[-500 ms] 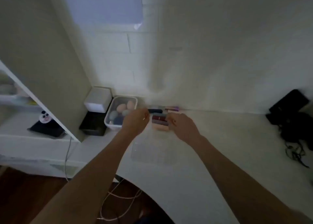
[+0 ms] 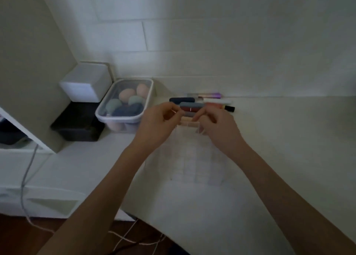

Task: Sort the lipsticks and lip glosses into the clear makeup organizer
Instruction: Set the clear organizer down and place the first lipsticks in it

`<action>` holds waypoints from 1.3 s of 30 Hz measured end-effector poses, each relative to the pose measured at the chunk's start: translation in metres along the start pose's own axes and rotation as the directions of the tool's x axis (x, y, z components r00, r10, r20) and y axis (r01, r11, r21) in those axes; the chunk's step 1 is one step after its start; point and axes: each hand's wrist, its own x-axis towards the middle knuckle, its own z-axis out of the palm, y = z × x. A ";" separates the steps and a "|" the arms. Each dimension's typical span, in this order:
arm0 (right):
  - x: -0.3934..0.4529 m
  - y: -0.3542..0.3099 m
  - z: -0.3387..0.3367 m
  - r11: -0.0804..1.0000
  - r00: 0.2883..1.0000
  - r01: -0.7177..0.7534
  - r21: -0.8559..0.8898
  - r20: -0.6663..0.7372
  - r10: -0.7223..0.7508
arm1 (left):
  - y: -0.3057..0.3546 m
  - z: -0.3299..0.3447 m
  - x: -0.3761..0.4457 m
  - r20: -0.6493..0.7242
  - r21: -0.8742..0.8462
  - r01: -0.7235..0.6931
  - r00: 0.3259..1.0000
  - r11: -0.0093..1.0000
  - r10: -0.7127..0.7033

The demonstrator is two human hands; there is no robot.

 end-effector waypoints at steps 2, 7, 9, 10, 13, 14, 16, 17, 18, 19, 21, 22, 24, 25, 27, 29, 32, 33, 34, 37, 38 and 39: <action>-0.001 0.004 0.002 0.999 0.999 0.029 0.016 -0.024 -0.029 | -0.001 0.000 -0.002 -0.013 -0.023 -0.024 1.000 0.999 0.023; -0.009 -0.005 -0.001 0.998 0.999 0.011 0.066 -0.042 -0.008 | 0.001 -0.007 -0.017 -0.069 -0.297 -0.016 0.998 0.955 -0.005; -0.014 -0.009 -0.002 0.999 0.999 0.020 0.050 -0.033 -0.019 | 0.000 -0.011 -0.027 -0.101 -0.469 0.013 0.993 0.883 -0.069; -0.016 -0.010 -0.002 0.999 0.999 0.022 0.037 -0.044 -0.021 | -0.001 -0.013 -0.032 -0.085 -0.545 0.046 0.990 0.837 -0.110; -0.019 -0.009 -0.001 1.000 0.990 -0.014 0.013 -0.139 0.016 | -0.013 -0.015 -0.047 -0.015 -0.623 0.127 0.985 0.772 -0.174; -0.021 -0.008 0.000 0.999 0.985 -0.024 0.027 -0.168 0.028 | -0.017 -0.015 -0.051 0.006 -0.634 0.143 0.984 0.760 -0.180; -0.024 -0.007 0.000 0.994 0.981 -0.033 0.109 -0.187 0.053 | -0.020 -0.014 -0.055 0.029 -0.648 0.145 0.986 0.747 -0.166; -0.025 -0.007 -0.001 0.984 0.979 -0.047 0.173 -0.189 0.080 | -0.021 -0.013 -0.055 0.028 -0.644 0.133 0.988 0.753 -0.150; -0.025 -0.005 -0.004 0.970 0.974 -0.063 0.236 -0.195 0.111 | -0.020 -0.013 -0.054 0.023 -0.635 0.121 0.990 0.763 -0.137; -0.026 -0.003 -0.007 0.955 0.968 -0.067 0.288 -0.214 0.132 | -0.019 -0.013 -0.052 0.019 -0.629 0.111 0.992 0.770 -0.128; -0.021 0.008 -0.016 0.935 0.948 -0.044 0.351 -0.282 0.151 | -0.020 -0.012 -0.049 0.016 -0.620 0.100 0.993 0.778 -0.114; -0.019 0.013 -0.022 0.936 0.936 -0.026 0.352 -0.321 0.146 | -0.021 -0.011 -0.048 0.019 -0.619 0.099 0.994 0.779 -0.111; -0.010 0.026 -0.034 0.967 0.913 0.006 0.255 -0.396 0.098 | -0.025 -0.009 -0.047 0.008 -0.620 0.084 0.995 0.780 -0.101; -0.005 0.034 -0.039 0.985 0.906 0.012 0.171 -0.418 0.062 | -0.027 -0.007 -0.047 -0.004 -0.617 0.068 0.996 0.784 -0.089; 0.003 0.048 -0.042 1.000 0.903 0.000 0.020 -0.430 0.008 | -0.032 -0.004 -0.045 -0.037 -0.599 0.034 0.997 0.800 -0.071; 0.009 0.057 -0.040 0.996 0.900 0.017 -0.092 -0.432 -0.055 | -0.034 -0.002 -0.043 -0.072 -0.575 0.005 0.996 0.818 -0.056; 0.026 0.055 -0.036 0.971 0.905 0.095 -0.220 -0.387 -0.176 | -0.034 0.000 -0.036 -0.067 -0.569 0.013 0.996 0.822 -0.062; 0.037 0.054 -0.035 0.961 0.916 0.113 -0.254 -0.348 -0.200 | -0.034 0.001 -0.033 -0.060 -0.571 0.024 0.996 0.821 -0.070; 0.050 0.054 -0.035 0.950 0.929 0.119 -0.289 -0.304 -0.209 | -0.034 0.002 -0.031 -0.056 -0.569 0.032 0.995 0.822 -0.078; 0.088 0.056 -0.033 0.916 0.969 0.063 -0.395 -0.196 -0.151 | -0.034 0.005 -0.025 -0.066 -0.565 0.027 0.995 0.824 -0.077; 0.097 0.057 -0.032 0.898 0.979 0.038 -0.439 -0.163 -0.121 | -0.034 0.005 -0.026 -0.077 -0.567 0.010 0.995 0.824 -0.065; 0.104 0.059 -0.031 0.870 0.987 0.010 -0.493 -0.136 -0.088 | -0.035 0.005 -0.026 -0.092 -0.565 -0.010 0.994 0.825 -0.051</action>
